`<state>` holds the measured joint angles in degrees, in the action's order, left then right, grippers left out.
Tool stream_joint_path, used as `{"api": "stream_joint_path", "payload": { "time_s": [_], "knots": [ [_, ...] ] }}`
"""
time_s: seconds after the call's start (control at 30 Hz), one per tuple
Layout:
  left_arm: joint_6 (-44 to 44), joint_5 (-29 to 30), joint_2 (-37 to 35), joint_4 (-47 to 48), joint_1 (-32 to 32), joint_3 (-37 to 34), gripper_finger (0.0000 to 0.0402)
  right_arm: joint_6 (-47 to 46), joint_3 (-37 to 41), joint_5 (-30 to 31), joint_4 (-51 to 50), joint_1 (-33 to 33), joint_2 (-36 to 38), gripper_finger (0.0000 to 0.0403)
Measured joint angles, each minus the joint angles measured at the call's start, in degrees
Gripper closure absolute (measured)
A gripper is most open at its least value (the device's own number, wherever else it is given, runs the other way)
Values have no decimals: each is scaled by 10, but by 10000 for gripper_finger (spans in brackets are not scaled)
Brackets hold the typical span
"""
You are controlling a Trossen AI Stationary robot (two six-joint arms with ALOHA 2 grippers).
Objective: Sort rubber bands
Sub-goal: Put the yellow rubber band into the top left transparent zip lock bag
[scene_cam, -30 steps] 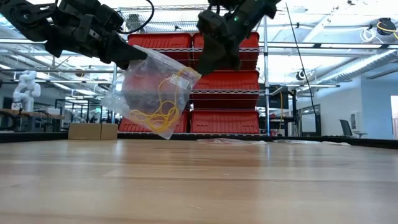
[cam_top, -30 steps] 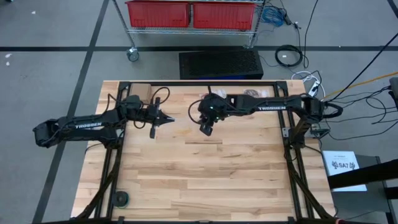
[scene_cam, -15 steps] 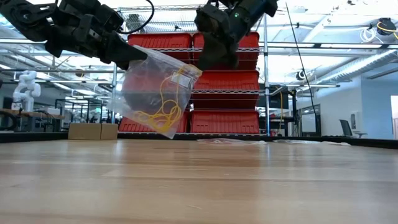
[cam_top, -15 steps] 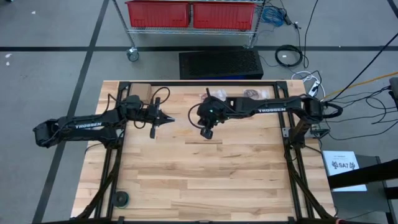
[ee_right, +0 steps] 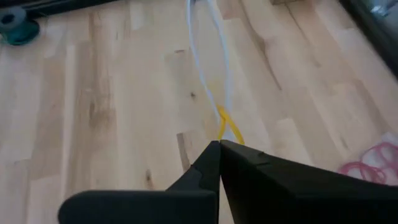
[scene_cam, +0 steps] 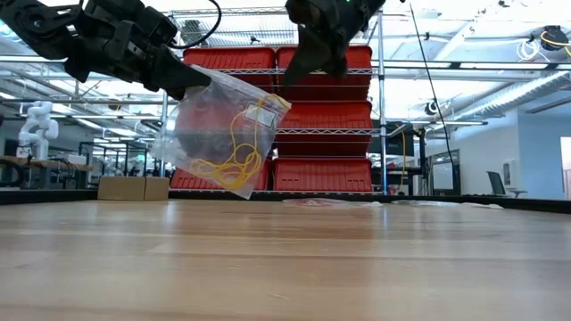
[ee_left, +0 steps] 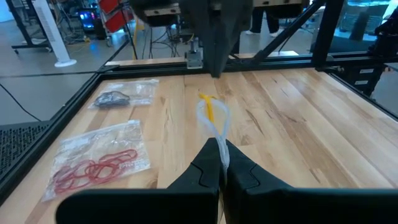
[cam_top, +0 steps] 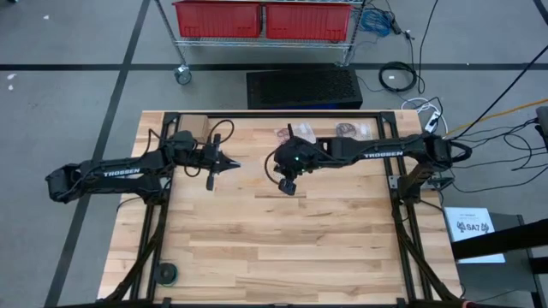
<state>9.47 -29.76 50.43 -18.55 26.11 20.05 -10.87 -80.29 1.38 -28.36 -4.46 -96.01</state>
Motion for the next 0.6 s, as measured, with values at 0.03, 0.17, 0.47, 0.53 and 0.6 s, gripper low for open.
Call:
{"api": "stream_joint_path", "payload": {
  "time_s": [0.03,0.17,0.47,0.53,0.6],
  "knots": [
    [0,0,0,0,0,0,401,2,0,12,-3,5,0,403],
    [0,0,0,0,0,0,401,-5,0,78,-4,31,0,385],
    [0,0,0,0,0,0,401,-4,0,220,7,97,-27,277],
    [0,0,0,0,0,0,401,-4,0,266,9,108,-43,267],
    [0,0,0,0,0,0,401,-3,0,318,7,118,-61,264]
  ]
}}
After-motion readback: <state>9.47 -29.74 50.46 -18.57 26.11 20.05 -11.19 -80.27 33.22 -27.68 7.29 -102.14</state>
